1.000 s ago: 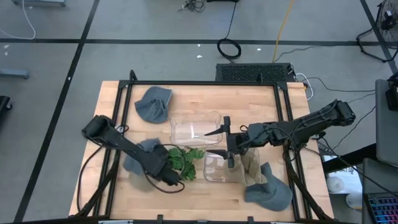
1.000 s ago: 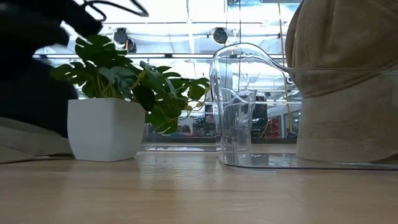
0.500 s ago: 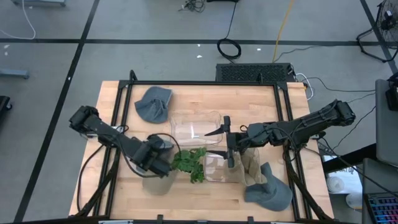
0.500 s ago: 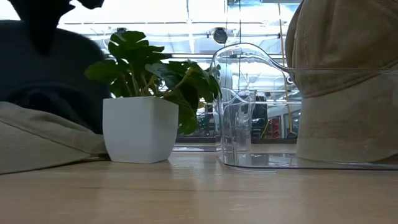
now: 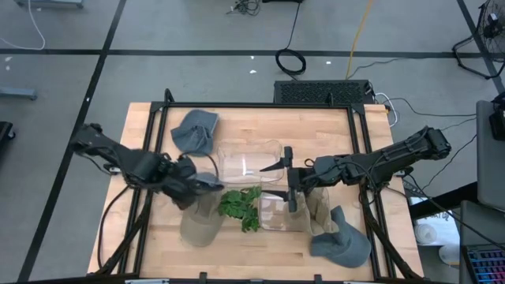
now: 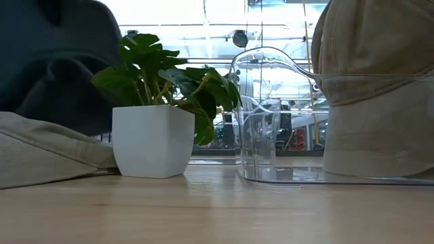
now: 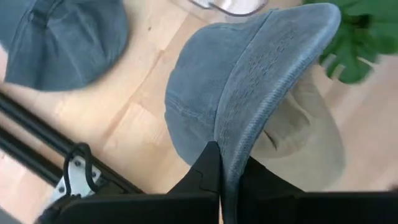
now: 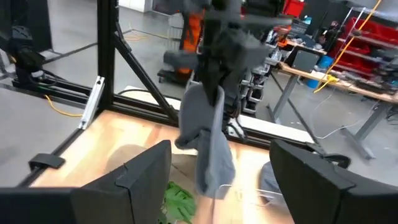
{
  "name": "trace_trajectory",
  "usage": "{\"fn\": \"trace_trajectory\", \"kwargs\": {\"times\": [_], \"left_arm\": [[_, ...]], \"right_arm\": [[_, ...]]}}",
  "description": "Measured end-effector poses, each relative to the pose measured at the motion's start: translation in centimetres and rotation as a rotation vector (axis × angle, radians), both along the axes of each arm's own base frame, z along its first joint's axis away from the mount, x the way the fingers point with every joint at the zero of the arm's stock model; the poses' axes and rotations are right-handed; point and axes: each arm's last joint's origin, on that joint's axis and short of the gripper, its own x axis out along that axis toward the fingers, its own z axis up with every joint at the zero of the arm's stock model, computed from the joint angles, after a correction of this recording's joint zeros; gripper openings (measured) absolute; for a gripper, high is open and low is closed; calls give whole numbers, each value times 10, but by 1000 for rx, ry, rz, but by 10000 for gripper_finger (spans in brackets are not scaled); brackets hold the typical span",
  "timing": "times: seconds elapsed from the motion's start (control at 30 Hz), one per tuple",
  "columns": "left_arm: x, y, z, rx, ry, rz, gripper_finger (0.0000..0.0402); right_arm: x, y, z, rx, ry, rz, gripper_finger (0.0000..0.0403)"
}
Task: Pick & Place hat
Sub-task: Put the middle left gray cap into the top transparent bin
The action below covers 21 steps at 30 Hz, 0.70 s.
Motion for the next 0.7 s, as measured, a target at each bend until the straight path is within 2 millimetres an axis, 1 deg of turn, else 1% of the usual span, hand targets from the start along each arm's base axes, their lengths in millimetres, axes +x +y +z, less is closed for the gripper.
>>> {"fn": "trace_trajectory", "kwargs": {"times": [0.1,0.2,0.33,0.43,0.53,0.63,0.7], "left_arm": [[-14,7,12,-57,-28,-74,8],[-24,12,24,-95,-64,-164,7],[-30,15,47,-77,-150,-309,7],[-33,17,68,-15,-231,-437,7],[-37,22,87,88,-305,-534,7],[-41,27,104,216,-364,-608,7],[-45,30,114,289,-388,-655,7]], "right_arm": [[0,-1,1,-9,-6,-17,263],[1,0,5,18,-51,-20,263],[1,-1,16,139,-157,-57,263],[0,-3,26,292,-269,-103,263],[-1,-6,33,452,-353,-167,263],[-5,-10,39,614,-402,-228,263],[-7,-16,42,725,-425,-235,263]]}}
